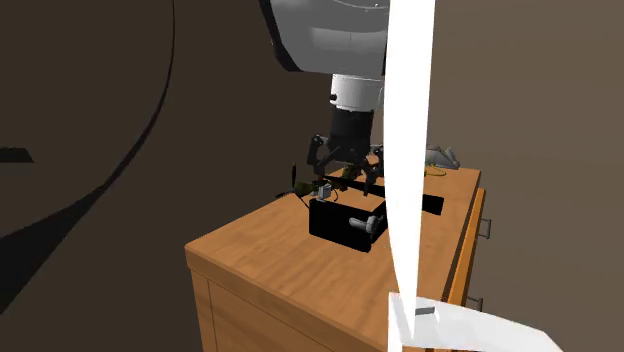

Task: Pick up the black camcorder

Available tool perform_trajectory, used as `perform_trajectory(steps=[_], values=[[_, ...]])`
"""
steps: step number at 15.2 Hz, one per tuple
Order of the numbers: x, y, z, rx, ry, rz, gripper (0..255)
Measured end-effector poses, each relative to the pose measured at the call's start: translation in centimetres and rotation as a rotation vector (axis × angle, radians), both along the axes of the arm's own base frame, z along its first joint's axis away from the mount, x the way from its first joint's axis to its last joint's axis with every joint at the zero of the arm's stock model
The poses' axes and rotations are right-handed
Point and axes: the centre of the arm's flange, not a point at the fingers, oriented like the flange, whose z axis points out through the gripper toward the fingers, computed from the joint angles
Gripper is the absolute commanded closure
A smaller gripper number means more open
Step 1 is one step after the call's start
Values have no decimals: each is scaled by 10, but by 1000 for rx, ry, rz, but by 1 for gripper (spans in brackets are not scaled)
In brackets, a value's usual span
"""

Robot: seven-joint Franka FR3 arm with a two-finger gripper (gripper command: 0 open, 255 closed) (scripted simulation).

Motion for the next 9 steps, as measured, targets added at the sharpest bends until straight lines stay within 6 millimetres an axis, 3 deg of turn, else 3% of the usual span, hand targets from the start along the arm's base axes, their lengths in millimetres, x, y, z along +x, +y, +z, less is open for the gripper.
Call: perform_trajectory(steps=[9], values=[[97, -70, -32, 3, 71, -180, 0]])
